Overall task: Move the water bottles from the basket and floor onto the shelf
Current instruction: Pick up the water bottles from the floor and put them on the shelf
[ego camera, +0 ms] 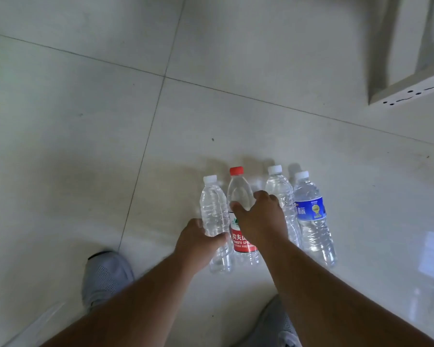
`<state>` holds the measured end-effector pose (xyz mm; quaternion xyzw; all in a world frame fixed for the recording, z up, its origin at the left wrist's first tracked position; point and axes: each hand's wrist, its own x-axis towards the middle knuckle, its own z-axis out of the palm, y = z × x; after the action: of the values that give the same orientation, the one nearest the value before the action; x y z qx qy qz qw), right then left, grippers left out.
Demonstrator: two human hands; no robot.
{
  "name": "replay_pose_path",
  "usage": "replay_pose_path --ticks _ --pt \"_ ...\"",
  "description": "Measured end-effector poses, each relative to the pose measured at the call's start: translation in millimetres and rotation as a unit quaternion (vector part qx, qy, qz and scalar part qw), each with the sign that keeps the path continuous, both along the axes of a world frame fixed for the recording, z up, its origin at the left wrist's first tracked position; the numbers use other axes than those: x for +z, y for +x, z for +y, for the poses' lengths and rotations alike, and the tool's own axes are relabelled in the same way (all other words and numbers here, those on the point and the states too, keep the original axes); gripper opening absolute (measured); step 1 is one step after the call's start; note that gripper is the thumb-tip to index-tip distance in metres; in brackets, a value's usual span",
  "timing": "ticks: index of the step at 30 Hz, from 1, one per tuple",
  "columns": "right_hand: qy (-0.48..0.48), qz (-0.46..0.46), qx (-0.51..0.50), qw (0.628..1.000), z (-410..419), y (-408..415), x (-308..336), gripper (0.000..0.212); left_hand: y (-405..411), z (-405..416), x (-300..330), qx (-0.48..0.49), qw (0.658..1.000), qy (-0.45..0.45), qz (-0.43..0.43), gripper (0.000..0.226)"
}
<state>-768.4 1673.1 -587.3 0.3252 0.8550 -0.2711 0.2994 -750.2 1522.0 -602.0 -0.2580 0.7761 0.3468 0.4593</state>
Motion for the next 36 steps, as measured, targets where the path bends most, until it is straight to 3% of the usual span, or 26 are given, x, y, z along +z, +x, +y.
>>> replay_pose_path --ticks 4,8,12,16,21,27,32,36 --pt "-0.084 -0.044 -0.049 0.994 -2.6 -9.6 -21.1 0.057 1.0 -2.3 -13.2 0.012 1.0 0.014 0.016 0.048" --pt "-0.1 -0.034 -0.036 0.994 3.6 -7.4 -31.6 0.052 1.7 -11.3 -18.7 0.017 0.999 0.045 0.021 0.029" --pt "-0.093 -0.005 -0.025 0.995 8.2 -4.6 -16.1 0.045 -3.9 -19.8 -0.8 0.003 0.998 0.052 0.04 0.03" --pt "-0.12 0.029 -0.024 0.992 5.0 -21.8 46.3 0.037 -22.0 -30.4 57.2 -0.009 0.996 0.052 0.072 0.037" --pt "-0.137 0.066 0.021 0.988 1.4 -68.5 192.3 0.03 -57.4 -46.6 189.7 0.0 0.989 0.062 0.132 0.035" --pt "-0.144 0.15 0.039 0.977 -19.2 -128.4 436.4 0.036 -108.4 -81.0 415.8 0.033 0.97 0.104 0.218 0.028" --pt "-0.16 0.254 0.062 0.952 -57.5 -150.8 650.3 0.037 -135.3 -122.5 616.0 0.05 0.943 0.137 0.3 0.031" --pt "-0.202 0.329 0.087 0.918 -90.8 -147.6 777.0 0.043 -134.2 -149.5 741.9 0.083 0.917 0.15 0.36 0.04"
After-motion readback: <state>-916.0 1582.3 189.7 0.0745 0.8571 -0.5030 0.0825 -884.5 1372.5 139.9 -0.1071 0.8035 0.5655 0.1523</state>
